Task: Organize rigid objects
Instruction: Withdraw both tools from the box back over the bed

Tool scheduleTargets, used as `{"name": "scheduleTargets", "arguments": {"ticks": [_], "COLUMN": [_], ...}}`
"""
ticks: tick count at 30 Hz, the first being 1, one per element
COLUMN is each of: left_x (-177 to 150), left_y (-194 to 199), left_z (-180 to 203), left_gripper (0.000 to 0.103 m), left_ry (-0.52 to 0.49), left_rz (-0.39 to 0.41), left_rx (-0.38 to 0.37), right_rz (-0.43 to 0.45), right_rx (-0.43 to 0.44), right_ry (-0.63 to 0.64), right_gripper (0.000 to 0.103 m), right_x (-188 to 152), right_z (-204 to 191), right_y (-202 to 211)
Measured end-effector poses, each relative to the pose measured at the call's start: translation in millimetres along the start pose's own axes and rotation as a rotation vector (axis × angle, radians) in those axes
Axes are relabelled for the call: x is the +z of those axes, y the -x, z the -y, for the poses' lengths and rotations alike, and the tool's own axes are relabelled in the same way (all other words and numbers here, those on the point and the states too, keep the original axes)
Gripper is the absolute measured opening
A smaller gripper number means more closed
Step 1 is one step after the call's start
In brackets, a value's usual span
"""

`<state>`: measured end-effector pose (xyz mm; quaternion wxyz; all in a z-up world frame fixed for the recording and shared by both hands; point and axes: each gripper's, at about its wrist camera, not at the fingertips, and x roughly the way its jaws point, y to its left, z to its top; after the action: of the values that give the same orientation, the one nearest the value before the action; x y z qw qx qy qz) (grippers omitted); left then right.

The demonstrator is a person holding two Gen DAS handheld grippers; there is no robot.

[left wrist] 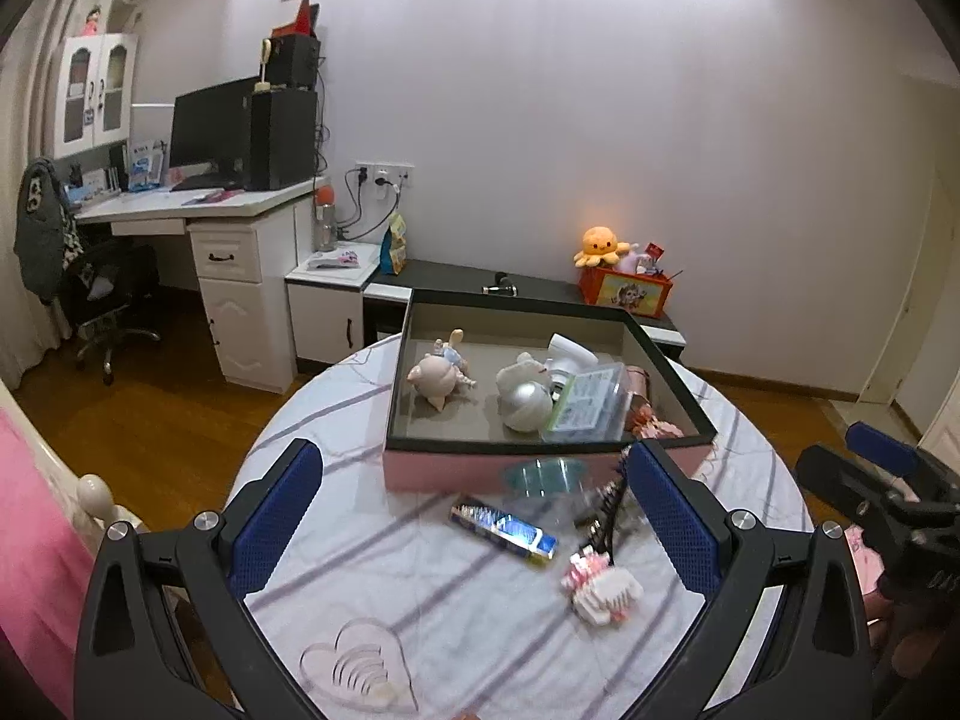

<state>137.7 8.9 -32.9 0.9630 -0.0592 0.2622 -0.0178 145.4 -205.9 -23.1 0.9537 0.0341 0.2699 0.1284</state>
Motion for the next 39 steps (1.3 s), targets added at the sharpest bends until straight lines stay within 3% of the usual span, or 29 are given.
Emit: {"name": "scheduleTargets", "arguments": {"ticks": [8,16,39], "left_x": [-16,-27,-40], "left_y": [52,77,73], "left_z": [10,10,6], "left_gripper": [0.103,0.103,0.103], "left_ry": [-0.028,-0.01,-0.008], "left_rz": [0.052,0.073,0.036], "left_rx": [0.01,0.016,0.015], "right_rz": [0.07,0.067,0.038], "right_rx": [-0.029,-0.033,-0.043], "right_ry": [-0.025,-0.021,-0.027], "right_gripper": [0.103,0.103,0.103], "right_x": [-21,-46,-54], "right_z": [-5,-12,-10], "right_y": [49,72,65]}}
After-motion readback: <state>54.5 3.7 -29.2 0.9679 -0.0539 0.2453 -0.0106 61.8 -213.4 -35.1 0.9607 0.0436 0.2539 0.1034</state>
